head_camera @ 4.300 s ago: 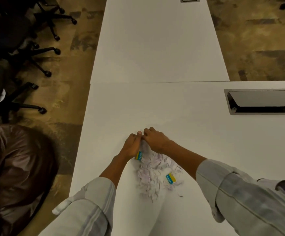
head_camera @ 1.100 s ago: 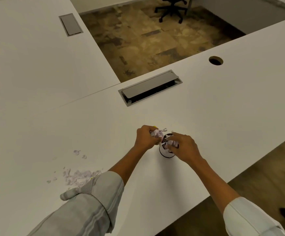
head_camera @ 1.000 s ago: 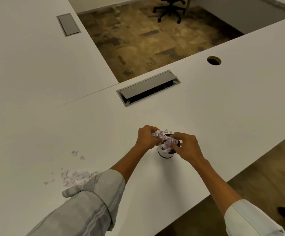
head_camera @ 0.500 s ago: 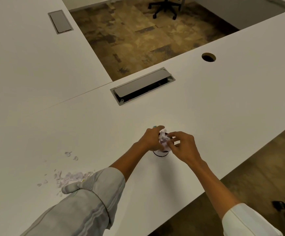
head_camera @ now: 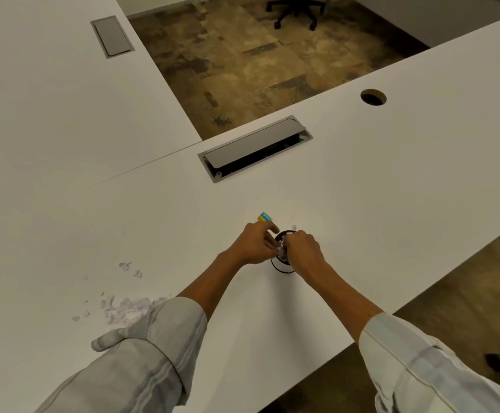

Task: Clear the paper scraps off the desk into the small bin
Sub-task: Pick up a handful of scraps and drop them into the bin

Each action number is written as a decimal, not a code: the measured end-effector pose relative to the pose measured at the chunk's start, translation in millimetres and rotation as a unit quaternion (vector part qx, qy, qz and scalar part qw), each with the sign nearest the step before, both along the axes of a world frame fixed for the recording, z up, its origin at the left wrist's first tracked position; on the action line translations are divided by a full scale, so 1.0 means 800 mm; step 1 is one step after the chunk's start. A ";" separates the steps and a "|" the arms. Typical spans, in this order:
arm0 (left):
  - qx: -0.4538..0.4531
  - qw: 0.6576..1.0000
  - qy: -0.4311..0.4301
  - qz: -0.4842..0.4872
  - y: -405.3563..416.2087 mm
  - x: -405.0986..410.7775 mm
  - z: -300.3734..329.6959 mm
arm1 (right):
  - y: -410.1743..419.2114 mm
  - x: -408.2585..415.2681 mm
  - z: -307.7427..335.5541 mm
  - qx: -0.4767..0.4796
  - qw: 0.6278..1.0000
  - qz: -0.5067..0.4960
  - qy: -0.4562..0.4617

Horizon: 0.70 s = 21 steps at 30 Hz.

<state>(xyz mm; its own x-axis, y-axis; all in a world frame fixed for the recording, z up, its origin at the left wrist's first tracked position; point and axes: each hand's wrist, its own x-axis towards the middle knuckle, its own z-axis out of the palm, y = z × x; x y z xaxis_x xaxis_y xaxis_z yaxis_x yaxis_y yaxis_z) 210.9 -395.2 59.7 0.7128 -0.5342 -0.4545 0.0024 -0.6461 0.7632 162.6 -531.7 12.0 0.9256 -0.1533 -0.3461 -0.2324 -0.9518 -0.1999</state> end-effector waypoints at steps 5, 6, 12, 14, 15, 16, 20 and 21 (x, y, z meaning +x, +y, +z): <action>-0.004 0.995 -0.046 0.090 0.019 0.016 -0.016 | -0.025 0.000 0.018 0.060 0.992 -0.082 -0.071; 0.007 0.993 -0.071 0.099 0.024 0.020 -0.021 | -0.037 -0.001 0.025 0.103 0.982 -0.124 -0.098; 0.067 0.986 -0.127 0.090 0.046 0.045 -0.052 | -0.106 0.022 0.035 0.229 0.927 -0.260 -0.142; 0.099 0.986 -0.126 0.044 0.046 0.051 -0.062 | -0.114 0.033 0.014 0.219 0.938 -0.254 -0.089; 0.114 0.985 -0.124 0.023 0.044 0.055 -0.067 | -0.115 0.040 0.001 0.216 0.942 -0.249 -0.068; 0.126 0.985 -0.122 0.003 0.041 0.057 -0.070 | -0.114 0.044 -0.009 0.213 0.946 -0.240 -0.055; 0.183 0.973 -0.113 -0.080 0.025 0.072 -0.086 | -0.106 0.064 -0.043 0.205 0.963 -0.177 -0.017; 0.196 0.970 -0.112 -0.095 0.021 0.076 -0.090 | -0.102 0.068 -0.050 0.202 0.966 -0.160 -0.011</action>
